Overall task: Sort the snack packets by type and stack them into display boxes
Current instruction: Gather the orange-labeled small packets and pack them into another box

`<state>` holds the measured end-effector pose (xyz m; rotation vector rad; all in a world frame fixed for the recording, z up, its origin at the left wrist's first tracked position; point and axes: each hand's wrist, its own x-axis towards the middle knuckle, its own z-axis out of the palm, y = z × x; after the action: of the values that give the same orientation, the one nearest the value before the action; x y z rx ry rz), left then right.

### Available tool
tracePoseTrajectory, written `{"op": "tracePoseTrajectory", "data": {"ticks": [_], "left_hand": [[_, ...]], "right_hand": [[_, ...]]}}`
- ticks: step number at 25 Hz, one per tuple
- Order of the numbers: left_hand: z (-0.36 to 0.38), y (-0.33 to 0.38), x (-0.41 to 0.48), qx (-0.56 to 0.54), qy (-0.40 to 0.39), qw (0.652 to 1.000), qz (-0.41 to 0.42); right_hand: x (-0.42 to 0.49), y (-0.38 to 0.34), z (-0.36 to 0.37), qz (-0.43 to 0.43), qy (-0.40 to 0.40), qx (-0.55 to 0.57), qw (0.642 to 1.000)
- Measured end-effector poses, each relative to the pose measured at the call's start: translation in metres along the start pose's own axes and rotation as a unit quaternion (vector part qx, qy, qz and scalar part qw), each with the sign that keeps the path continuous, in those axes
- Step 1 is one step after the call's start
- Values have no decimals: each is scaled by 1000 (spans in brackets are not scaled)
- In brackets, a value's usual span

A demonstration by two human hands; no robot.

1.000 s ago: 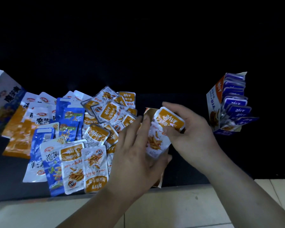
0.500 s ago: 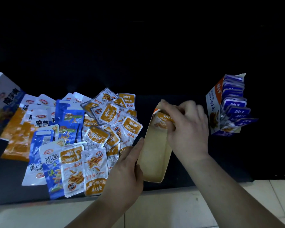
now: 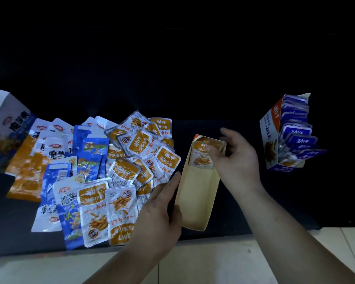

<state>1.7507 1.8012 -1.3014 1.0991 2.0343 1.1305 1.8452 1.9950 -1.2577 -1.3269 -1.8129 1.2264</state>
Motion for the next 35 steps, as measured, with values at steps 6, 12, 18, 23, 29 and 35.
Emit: {"op": "tracePoseTrajectory", "data": {"ticks": [6,12,18,23,29,35], "left_hand": [[2,2,-2,2,30,999,-14],[-4,1,-13,-69,-14,997,-43],[-28,7,-26,-154,-126,977,-73],[-50,0,-31,-89,-60,994,-25],[-121,-74,-56,194,193,951,-142],[-105,-75,-50,200,154,954,-159]], "right_hand": [[-26,2,-10,16,29,-4,999],[-92,-19,-4,-208,-50,-116,970],[-94,-15,33,-173,-101,-181,963],[-104,-28,46,-222,-89,-187,953],[-140,-12,120,4,-249,-150,957],[-140,0,142,-4,-176,-173,969]]}}
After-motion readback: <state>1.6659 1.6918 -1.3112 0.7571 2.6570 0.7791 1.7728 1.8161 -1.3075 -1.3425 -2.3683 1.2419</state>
